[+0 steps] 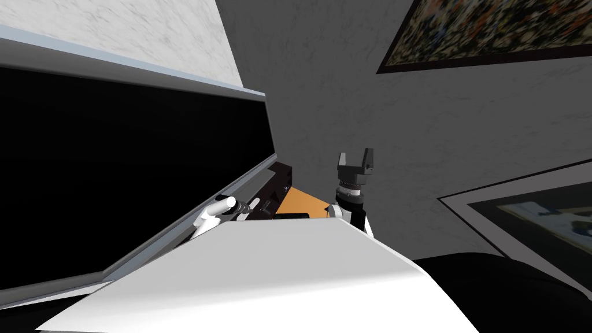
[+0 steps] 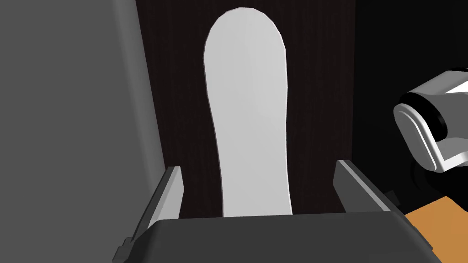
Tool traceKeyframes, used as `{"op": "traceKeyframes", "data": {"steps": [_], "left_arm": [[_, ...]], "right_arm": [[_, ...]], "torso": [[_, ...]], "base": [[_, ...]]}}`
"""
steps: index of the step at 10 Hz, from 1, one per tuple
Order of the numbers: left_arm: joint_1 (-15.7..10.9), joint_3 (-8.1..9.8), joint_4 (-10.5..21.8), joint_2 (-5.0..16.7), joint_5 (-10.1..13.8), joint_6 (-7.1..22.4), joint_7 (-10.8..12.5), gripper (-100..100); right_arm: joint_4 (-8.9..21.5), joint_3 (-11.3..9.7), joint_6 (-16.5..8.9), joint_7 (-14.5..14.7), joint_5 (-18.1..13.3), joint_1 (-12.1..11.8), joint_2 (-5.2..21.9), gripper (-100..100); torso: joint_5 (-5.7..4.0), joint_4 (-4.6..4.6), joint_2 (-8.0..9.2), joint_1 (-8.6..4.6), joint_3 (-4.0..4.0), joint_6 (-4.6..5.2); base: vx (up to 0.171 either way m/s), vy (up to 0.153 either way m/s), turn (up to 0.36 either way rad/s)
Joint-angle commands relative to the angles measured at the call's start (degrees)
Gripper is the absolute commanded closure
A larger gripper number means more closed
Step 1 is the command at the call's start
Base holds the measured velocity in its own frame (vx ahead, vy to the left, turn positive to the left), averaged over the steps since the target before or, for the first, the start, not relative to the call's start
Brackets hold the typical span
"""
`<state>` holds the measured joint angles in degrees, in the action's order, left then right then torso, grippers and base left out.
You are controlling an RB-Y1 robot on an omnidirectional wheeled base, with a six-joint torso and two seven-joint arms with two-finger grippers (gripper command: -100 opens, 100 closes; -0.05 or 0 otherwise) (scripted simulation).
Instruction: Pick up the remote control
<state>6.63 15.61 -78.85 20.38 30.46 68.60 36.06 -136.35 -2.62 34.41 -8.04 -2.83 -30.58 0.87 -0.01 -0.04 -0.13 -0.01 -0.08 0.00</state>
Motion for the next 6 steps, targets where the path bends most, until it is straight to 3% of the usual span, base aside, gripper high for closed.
{"op": "traceKeyframes", "data": {"steps": [1, 3, 4, 5, 6], "left_arm": [[-0.48, 0.26, 2.1, 0.93, 0.46, 2.05, 0.66, -100], [-0.74, 0.51, 3.36, 1.88, 0.85, 4.09, 1.39, -100], [-0.56, 0.47, 2.63, 1.64, 0.76, 3.58, 1.21, -100], [-0.56, 0.49, 2.65, 1.69, 0.78, 3.85, 1.3, 0], [-0.78, 0.24, 4.59, 0.87, 0.28, 1.93, 0.56, -100]], "right_arm": [[0.0, 0.0, 0.0, 0.0, 0.0, 0.0, 0.0, 0], [0.0, 0.0, 0.0, 0.0, 0.0, 0.0, 0.0, 0], [0.0, 0.0, 0.0, 0.0, 0.0, 0.0, 0.0, 0], [0.0, 0.0, 0.0, 0.0, 0.0, 0.0, 0.0, 0], [0.0, 0.0, 0.0, 0.0, 0.0, 0.0, 0.0, 0]], "torso": [[0.0, 0.0, 0.0, 0.0, 0.0, 0.0], [0.0, 0.0, -0.03, 0.0, -0.01, 0.0], [0.0, 0.0, 0.0, -0.01, 0.0, -0.01], [0.0, 0.02, 0.11, -0.03, 0.06, -0.01], [0.0, 0.03, 0.15, -0.02, 0.08, -0.01]], "base": [[0.049, 0.003, -0.063], [0.047, 0.0, -0.048], [0.0, 0.0, 0.0], [0.0, 0.0, 0.0], [0.0, 0.0, 0.0]]}}
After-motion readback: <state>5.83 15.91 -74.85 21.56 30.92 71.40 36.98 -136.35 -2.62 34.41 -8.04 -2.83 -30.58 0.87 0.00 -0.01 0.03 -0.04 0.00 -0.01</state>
